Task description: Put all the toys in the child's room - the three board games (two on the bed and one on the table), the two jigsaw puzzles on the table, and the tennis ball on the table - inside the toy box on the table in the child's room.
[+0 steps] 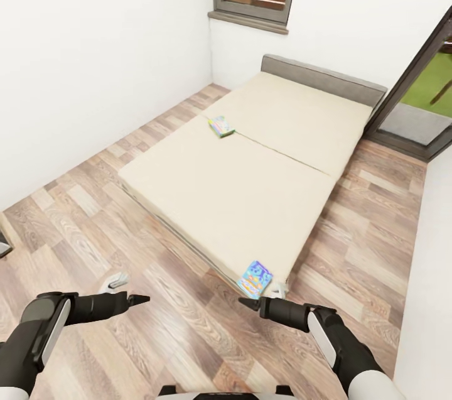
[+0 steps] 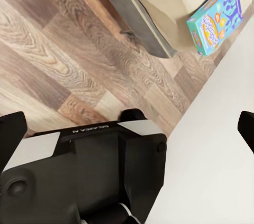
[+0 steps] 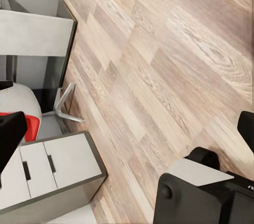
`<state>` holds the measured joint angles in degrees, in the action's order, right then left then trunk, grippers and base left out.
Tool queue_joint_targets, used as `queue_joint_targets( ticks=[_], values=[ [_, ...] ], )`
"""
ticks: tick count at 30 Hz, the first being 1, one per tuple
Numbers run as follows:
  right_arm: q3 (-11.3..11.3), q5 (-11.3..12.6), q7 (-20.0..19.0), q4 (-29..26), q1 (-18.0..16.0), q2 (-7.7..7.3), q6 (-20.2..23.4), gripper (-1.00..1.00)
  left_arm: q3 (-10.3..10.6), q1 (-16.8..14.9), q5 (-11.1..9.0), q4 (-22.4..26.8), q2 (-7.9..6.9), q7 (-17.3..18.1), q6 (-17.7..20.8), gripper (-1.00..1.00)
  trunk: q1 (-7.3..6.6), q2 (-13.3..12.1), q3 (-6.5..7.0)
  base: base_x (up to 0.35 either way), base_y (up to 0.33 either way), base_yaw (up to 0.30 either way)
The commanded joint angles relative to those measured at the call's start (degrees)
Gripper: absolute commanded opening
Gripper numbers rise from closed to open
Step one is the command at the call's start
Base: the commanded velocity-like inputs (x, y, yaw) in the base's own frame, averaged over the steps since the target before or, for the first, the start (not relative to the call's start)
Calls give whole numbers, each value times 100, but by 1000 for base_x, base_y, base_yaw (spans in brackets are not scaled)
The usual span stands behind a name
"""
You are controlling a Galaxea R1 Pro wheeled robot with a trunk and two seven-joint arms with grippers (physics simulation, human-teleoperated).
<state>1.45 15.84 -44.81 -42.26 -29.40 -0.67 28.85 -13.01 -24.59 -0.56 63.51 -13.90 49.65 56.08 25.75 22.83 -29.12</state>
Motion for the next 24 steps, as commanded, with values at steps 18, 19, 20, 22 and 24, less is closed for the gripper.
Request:
queue_joint_targets(
  ticks=[18,19,20,22,24],
  values=[
    [13,52,16,49,-1,-4,-120,100,-8,-2,-5,3,-33,19,44,100,3,9,140,0,2,-183],
    [13,52,16,63,-2,-4,-124,100,-8,-2,-5,3,-33,19,44,100,3,9,148,0,0,-179],
    [12,51,16,84,-1,-3,-131,100,-8,-2,-5,3,-33,19,44,100,3,9,156,0,0,-179],
    [13,51,14,103,-1,-5,-137,100,-8,-2,-5,3,-34,19,45,100,3,9,173,0,4,-179],
    [13,51,15,110,-1,-6,-139,100,-8,-2,-5,3,-34,19,44,100,3,9,190,0,32,-179]
  ],
)
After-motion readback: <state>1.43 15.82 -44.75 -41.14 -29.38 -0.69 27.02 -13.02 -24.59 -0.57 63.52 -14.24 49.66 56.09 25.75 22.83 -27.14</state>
